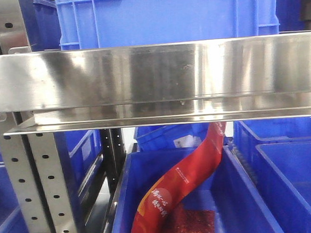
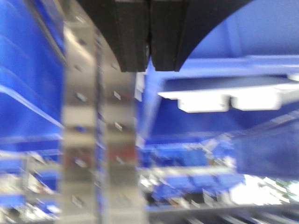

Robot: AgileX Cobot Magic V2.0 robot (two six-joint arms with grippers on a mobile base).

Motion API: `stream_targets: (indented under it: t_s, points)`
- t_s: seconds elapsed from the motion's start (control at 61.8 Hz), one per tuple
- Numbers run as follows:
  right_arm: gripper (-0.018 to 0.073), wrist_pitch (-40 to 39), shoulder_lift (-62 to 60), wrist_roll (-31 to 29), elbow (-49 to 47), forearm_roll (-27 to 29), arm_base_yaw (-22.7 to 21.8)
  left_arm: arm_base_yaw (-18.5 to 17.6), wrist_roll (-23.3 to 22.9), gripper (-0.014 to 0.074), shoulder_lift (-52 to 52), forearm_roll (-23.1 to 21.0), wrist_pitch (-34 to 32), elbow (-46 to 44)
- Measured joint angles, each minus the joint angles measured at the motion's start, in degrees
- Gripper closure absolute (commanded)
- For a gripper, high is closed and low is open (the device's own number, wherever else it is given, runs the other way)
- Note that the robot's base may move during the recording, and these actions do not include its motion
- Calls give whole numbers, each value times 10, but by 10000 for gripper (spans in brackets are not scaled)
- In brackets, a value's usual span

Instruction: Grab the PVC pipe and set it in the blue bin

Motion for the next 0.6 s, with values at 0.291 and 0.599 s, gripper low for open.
stream_targets:
  t_s: [0.291,0.599]
  points:
    - [722,0,0,0,0,0,0,18,0,707,-10,8,-13,0]
    - [722,0,0,0,0,0,0,18,2,707,-11,-53,-105,39]
